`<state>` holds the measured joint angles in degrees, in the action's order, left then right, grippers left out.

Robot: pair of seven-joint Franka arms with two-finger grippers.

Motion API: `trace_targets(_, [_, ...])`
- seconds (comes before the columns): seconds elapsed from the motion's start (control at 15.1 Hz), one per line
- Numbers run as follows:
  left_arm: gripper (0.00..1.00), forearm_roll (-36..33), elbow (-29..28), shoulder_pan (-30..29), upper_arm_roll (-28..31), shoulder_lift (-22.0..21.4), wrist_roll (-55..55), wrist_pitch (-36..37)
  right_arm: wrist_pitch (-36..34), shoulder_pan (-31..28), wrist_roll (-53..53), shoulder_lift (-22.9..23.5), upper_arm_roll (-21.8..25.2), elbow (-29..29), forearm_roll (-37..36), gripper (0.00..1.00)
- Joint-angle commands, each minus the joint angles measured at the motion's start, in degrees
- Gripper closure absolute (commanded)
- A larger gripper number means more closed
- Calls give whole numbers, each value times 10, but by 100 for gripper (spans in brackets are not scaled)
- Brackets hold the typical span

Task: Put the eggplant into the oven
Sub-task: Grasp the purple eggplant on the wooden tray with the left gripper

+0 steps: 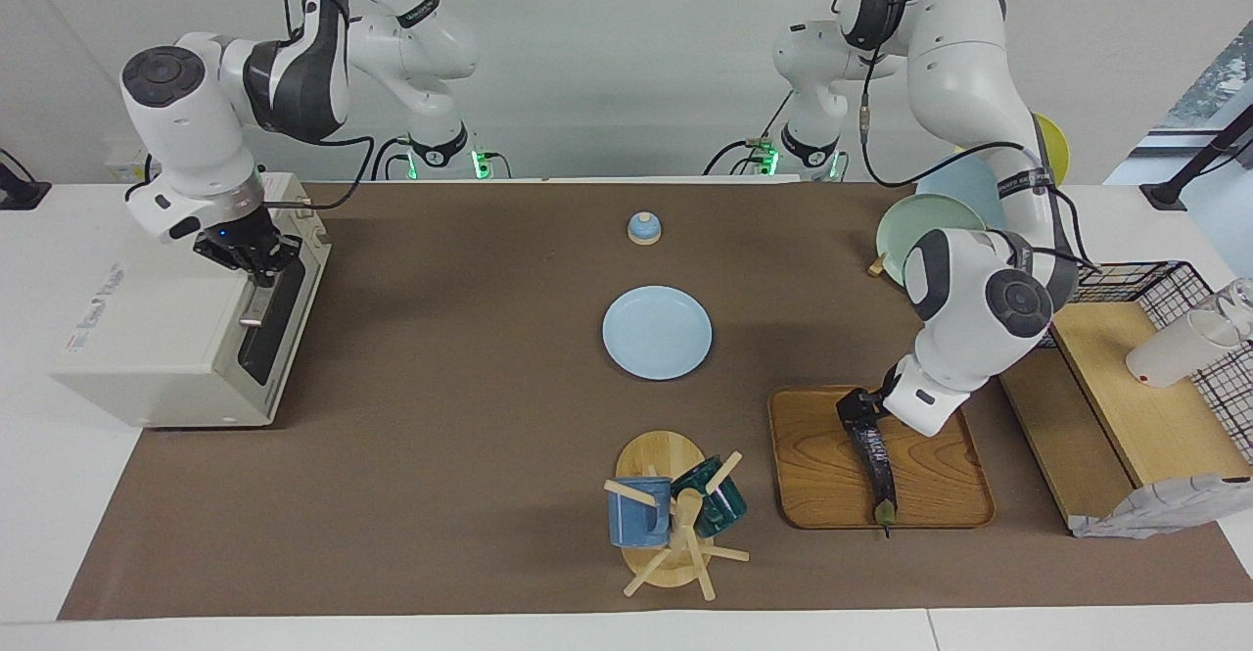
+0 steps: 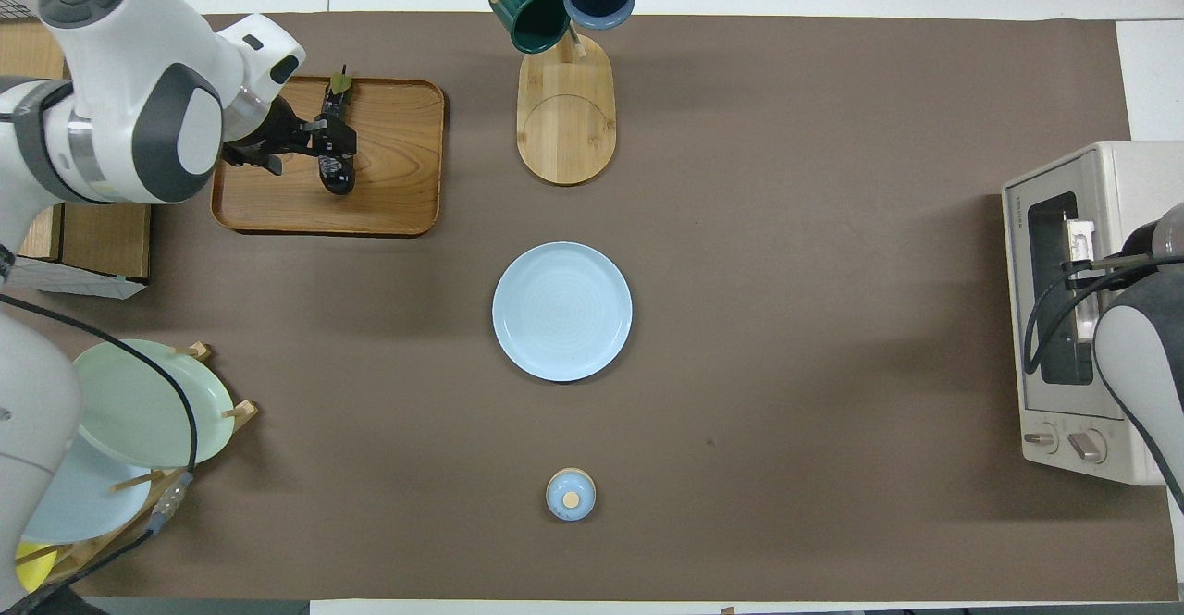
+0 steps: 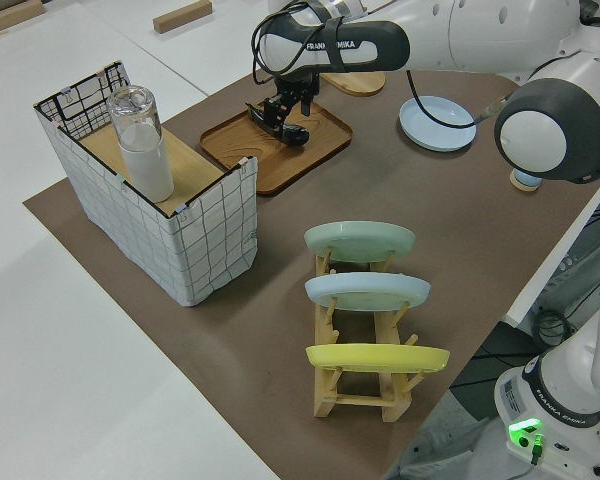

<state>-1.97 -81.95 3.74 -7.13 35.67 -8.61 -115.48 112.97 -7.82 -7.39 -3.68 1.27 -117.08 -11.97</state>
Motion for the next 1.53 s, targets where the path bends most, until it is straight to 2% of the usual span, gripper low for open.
trace_targets(0.0, [2, -27, -38, 4, 1, -15, 3, -35, 23, 4, 22, 5, -7, -14, -9, 100])
trace_targets(0.13, [5, -25, -61, 3, 0, -22, 3, -55, 24, 26, 48, 10, -7, -15, -5, 100])
trace_targets(0.33, [11, -24, -61, 3, 0, -23, 3, -54, 37, 50, 80, 17, -7, -22, -4, 100])
trace_targets(0.53, [27, -24, -57, 4, 0, -23, 2, -47, 65, 53, 91, 26, -9, -36, 15, 100])
trace_targets(0.8, [100, -23, -58, 13, -1, -25, 1, -41, 114, 53, 91, 58, -10, -48, 34, 100])
trace_targets(1.0, [100, -15, -41, 14, -2, -28, -1, -14, 152, 53, 91, 78, -11, -54, 45, 100])
trace_targets(1.06, [100, 1, -41, 14, -1, -41, -2, -5, 167, 54, 92, 78, -13, -65, 45, 100])
trace_targets(1.2, [100, 24, -50, 14, -2, -82, -9, 17, 188, 70, 92, 76, -13, -78, 45, 100])
trace_targets(1.33, [100, 26, -53, 26, -3, -129, -53, 79, 198, 73, 92, 76, -13, -90, 46, 100])
trace_targets(1.46, [100, 35, -90, 54, -3, -183, -101, 121, 221, 73, 92, 80, -13, -101, 48, 100])
